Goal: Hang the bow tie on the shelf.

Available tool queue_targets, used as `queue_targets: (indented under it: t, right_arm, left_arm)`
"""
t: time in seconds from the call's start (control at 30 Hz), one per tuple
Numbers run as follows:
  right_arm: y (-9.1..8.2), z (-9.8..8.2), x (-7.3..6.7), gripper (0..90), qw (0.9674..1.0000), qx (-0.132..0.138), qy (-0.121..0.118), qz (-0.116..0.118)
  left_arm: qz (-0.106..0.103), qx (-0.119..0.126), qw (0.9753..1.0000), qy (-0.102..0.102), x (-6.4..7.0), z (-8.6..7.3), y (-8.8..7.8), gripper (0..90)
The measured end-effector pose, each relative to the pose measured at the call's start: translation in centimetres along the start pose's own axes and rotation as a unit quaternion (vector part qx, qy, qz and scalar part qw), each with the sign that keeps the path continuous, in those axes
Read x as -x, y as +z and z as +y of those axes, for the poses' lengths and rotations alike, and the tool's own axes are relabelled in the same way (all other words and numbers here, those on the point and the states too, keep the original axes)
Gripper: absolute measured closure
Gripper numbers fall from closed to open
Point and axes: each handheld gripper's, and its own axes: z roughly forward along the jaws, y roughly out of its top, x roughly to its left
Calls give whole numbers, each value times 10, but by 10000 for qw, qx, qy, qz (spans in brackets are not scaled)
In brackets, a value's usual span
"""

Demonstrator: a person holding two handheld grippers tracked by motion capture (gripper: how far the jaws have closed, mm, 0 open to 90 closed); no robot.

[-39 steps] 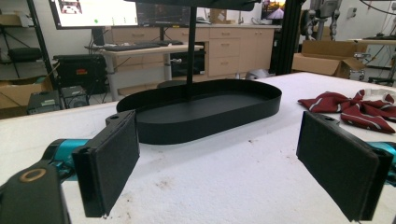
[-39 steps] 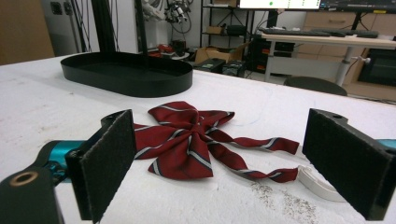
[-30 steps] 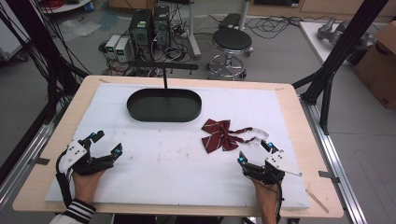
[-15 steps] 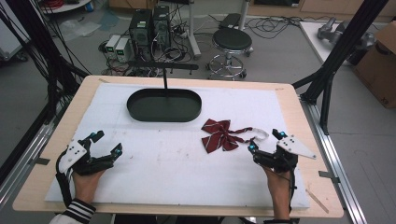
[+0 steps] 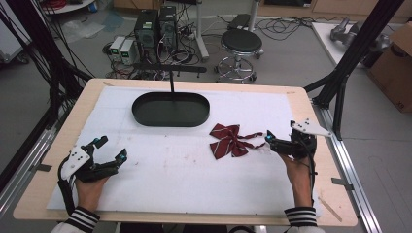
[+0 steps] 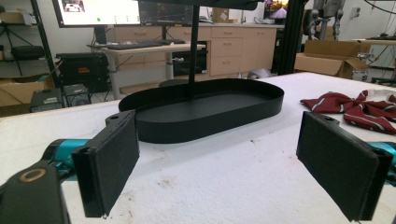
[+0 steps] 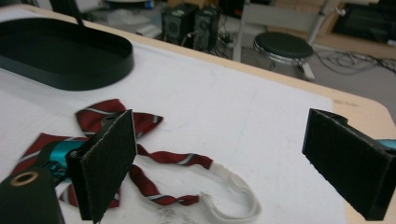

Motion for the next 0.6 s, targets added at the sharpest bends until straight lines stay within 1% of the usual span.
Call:
queue_targets:
  t: [0.03, 0.07, 0.1, 0.13, 0.17, 0.2, 0.23, 0.27, 0.3, 0.33, 0.37, 0.4, 0.43, 0.47, 0.53, 0.57, 0.6]
  right_arm:
    - [3, 3, 4, 90, 9999, -80, -14, -64]
    - [3, 3, 4, 90, 9999, -80, -14, -64]
    - [5, 6, 6, 90, 9998, -167, -3, -73]
    - [7, 8, 9, 89, 9996, -265, 6, -99]
    - [12, 12, 14, 90, 9988, -452, -2, -161]
    - [14, 13, 16, 90, 9985, -511, 9, -180]
    - [14, 13, 16, 90, 9985, -511, 9, -180]
    - [19, 15, 20, 90, 9970, -753, 92, -141]
    - [19, 15, 20, 90, 9970, -753, 92, -141]
    - [21, 16, 21, 90, 9964, -835, 128, -120]
    - [27, 16, 24, 91, 9945, -1025, 182, -62]
    - [31, 16, 25, 91, 9937, -1100, 207, -56]
    - [33, 15, 25, 114, 9932, -1143, 225, -58]
    - [36, 14, 26, 155, 9923, -1222, 200, -15]
    - [42, 13, 26, 166, 9903, -1380, 136, 0]
    - [45, 12, 26, 178, 9897, -1422, 140, 25]
    - [49, 10, 26, 186, 9885, -1495, 200, 61]
  left_arm:
    - [-4, 8, 10000, 12, 0, 0, 0, 136]
    - [-4, 8, 10000, 12, 0, 0, 0, 136]
    - [11, 28, 10000, 15, 1, 0, 0, 136]
    - [18, 33, 10000, 17, 1, 0, 0, 136]
    - [20, 35, 10000, 17, 1, 0, 0, 137]
    - [22, 32, 10000, 15, 1, 0, 0, 137]
    - [22, 32, 10000, 15, 1, 0, 0, 137]
    - [22, 32, 10000, 17, 1, 0, 0, 137]
    - [24, 29, 10000, 19, 1, 0, 0, 137]
    - [24, 28, 10000, 21, 1, 0, 0, 137]
    - [23, 27, 10000, 22, 1, 0, 0, 137]
    - [24, 29, 10000, 23, 1, 0, 0, 137]
    - [22, 28, 10000, 20, 1, 0, 0, 137]
    - [21, 29, 10000, 21, 1, 0, 0, 138]
    - [22, 28, 10000, 23, 1, 0, 0, 138]
    - [22, 31, 10000, 21, 1, 0, 0, 138]
    - [22, 31, 10000, 21, 1, 0, 0, 139]
